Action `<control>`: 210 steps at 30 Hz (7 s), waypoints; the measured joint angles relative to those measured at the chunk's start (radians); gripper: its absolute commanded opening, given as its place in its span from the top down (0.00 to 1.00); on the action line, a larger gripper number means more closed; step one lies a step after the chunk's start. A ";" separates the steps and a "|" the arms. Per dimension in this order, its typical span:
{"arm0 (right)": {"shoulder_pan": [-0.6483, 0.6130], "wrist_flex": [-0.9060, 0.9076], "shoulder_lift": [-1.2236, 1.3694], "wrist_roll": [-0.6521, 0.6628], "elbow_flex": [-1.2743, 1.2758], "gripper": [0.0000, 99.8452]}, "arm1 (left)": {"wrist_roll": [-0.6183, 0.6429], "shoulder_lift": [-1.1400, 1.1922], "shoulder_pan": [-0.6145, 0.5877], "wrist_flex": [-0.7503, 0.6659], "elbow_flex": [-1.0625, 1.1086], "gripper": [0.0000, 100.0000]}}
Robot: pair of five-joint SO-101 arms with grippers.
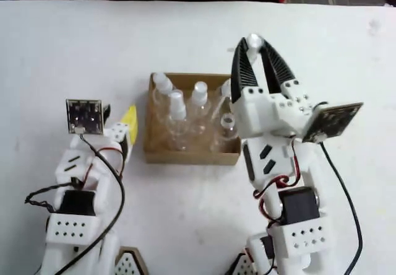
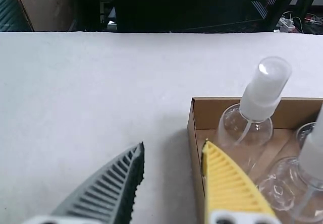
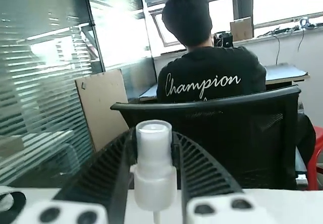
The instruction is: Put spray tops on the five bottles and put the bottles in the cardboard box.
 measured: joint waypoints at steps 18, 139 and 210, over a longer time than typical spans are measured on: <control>0.000 -0.011 0.055 0.157 0.092 0.98 | 0.000 0.000 0.000 0.000 0.000 0.82; -0.069 0.175 -0.543 0.161 0.761 0.90 | 0.000 0.000 0.000 0.000 0.000 0.82; -0.071 0.123 -0.207 0.160 0.569 0.98 | 0.000 0.000 0.000 0.000 0.000 0.82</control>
